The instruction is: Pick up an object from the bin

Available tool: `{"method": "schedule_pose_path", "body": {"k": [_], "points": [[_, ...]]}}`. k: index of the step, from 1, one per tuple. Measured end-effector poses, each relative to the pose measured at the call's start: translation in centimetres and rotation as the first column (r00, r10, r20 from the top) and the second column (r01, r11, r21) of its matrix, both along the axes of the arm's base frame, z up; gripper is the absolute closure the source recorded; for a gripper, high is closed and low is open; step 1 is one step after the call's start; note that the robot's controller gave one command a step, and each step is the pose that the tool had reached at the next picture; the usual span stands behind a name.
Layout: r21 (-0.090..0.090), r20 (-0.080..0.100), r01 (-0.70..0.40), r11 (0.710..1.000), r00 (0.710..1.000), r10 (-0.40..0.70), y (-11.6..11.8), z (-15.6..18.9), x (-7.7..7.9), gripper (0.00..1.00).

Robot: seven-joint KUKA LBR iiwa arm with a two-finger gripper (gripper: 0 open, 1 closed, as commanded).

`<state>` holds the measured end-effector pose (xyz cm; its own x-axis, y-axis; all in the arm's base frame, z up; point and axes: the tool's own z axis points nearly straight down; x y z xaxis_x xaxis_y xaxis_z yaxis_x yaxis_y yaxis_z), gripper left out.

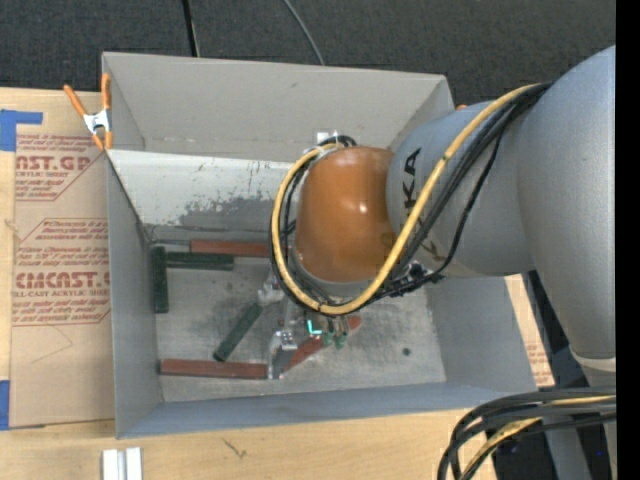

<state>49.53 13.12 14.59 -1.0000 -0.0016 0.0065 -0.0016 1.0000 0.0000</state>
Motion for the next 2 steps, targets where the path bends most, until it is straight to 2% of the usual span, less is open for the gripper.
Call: {"method": "schedule_pose_path", "body": {"k": [1, 2], "points": [[0.001, 0.006, 0.001, 1.000, 1.000, -0.001, 0.0, 0.2, 0.2, 0.00], [0.003, 0.021, -0.167, 0.986, 0.986, 0.167, -3.0, -7.0, -1.1, 1.00]]}}
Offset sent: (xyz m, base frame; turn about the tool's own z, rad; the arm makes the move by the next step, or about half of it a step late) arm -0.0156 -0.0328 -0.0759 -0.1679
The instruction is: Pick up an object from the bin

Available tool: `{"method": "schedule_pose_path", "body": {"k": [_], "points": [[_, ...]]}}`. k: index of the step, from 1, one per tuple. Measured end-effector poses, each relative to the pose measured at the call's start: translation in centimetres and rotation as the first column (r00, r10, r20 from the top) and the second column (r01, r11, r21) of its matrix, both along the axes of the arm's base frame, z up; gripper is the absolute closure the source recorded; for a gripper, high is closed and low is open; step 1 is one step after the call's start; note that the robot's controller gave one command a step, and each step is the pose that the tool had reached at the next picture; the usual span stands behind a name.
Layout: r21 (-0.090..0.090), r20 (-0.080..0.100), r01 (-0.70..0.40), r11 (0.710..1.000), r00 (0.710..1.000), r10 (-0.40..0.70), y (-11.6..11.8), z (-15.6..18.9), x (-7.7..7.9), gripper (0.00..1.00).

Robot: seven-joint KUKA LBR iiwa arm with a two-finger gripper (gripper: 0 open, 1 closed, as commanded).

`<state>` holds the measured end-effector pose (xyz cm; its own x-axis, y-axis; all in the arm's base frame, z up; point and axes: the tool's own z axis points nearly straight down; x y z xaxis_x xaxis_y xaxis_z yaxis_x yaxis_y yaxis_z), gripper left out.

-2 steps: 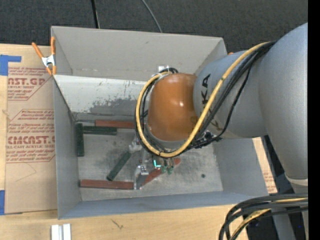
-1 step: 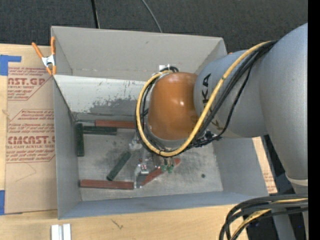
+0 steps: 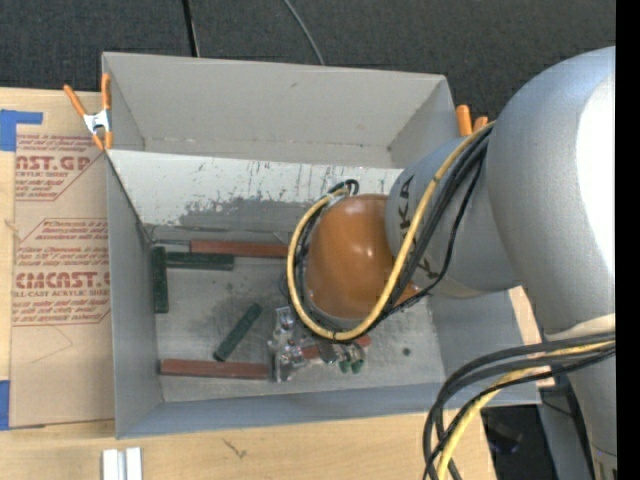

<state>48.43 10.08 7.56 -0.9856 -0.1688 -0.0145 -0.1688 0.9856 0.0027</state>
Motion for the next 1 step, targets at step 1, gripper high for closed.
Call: {"method": "schedule_pose_path", "body": {"k": [1], "points": [[0.000, 0.000, 0.000, 1.000, 1.000, 0.000, 0.00, 0.00, 0.00, 1.00]]}}
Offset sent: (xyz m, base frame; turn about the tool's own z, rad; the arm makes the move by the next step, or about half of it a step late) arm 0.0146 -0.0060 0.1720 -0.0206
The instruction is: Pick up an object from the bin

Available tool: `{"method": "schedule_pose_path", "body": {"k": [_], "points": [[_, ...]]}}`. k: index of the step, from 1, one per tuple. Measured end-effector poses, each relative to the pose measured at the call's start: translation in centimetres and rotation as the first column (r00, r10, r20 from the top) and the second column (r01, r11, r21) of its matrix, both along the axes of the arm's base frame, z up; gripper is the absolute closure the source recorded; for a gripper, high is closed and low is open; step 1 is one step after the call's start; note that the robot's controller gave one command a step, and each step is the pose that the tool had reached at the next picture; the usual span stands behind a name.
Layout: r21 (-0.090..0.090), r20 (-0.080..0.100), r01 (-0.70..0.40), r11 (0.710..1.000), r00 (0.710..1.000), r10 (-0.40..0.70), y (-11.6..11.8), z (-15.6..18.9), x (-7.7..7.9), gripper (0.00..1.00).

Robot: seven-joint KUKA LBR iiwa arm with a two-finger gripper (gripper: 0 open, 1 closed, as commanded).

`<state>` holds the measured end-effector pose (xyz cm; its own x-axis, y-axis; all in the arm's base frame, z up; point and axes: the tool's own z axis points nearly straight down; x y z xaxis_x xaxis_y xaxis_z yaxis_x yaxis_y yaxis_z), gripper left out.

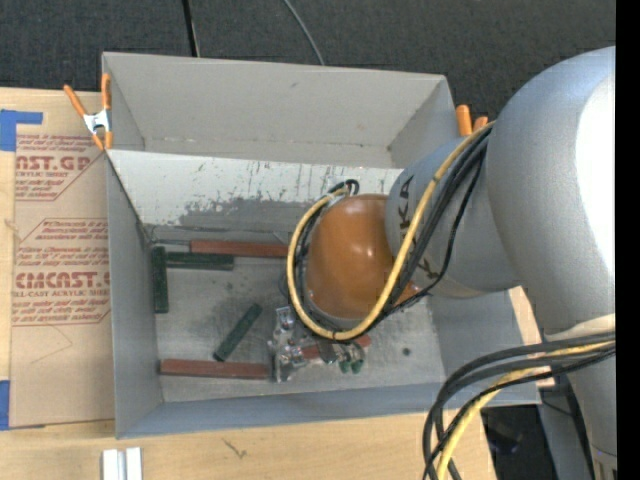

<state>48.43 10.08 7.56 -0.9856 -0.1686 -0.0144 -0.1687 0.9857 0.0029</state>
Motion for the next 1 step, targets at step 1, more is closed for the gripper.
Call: {"method": "schedule_pose_path", "body": {"k": [1], "points": [[-0.004, -0.005, -0.021, 1.000, 1.000, 0.021, -0.52, 17.44, 1.64, 1.00]]}}
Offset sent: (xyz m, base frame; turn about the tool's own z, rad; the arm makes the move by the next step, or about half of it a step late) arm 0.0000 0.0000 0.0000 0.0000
